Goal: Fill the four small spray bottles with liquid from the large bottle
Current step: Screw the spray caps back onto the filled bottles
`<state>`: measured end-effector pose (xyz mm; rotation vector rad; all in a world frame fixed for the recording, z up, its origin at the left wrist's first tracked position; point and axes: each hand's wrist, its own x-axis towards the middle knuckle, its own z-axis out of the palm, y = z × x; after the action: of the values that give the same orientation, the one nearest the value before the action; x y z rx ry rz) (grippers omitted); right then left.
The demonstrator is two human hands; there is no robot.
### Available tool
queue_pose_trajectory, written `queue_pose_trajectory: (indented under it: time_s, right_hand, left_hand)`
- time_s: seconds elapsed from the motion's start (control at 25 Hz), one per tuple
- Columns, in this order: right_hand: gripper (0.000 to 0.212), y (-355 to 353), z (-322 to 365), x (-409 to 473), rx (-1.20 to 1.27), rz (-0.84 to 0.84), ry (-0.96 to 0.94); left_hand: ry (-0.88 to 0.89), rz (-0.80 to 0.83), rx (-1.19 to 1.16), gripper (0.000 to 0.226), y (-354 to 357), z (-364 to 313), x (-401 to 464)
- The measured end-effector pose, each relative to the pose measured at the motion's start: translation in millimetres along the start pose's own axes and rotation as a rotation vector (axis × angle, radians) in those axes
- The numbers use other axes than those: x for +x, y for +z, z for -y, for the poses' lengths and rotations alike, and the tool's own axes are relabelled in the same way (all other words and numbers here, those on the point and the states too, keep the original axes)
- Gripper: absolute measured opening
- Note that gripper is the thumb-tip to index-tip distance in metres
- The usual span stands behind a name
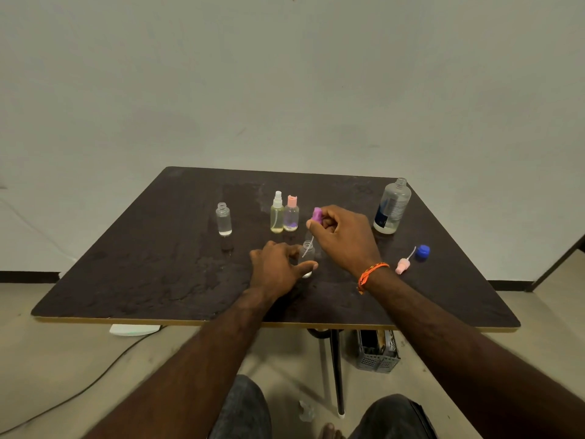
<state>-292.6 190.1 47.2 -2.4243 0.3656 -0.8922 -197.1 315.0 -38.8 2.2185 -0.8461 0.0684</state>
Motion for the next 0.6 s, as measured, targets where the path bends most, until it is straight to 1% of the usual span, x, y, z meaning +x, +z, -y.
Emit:
queue_pose_trajectory:
  time_s: [0.16,0.24,0.36,0.48,0.6]
  right_hand:
    - [0.018,-6.7,9.4,9.7,0.068,-0.123,-0.033]
    - [0.018,-8.1,12.5,15.8,0.034,-0.126,-0.057]
    - [0.020,1.4,6.2,13.1,-0.060,0.001,-0.035]
    - [0.019,15.4,-7.2,1.7,-0.046,0.136,0.073]
    - [0.017,21.0,-11.4,-1.9,-0.023,0.138,0.149]
  left_hand:
    - [0.009,-0.006,0.005,0.036,0.6,1.7,0.3]
    - [0.013,-0.011,0.005,0.036,0.7,2.0,0.2]
    - [0.005,-0.010,0.012,0.036,1.6,2.5,-0.6]
    - [0.014,0.001,0.066,0.043,1.7,1.6,-0.4]
    - [0.020,0.006,0.099,0.045,0.9,1.4,0.1]
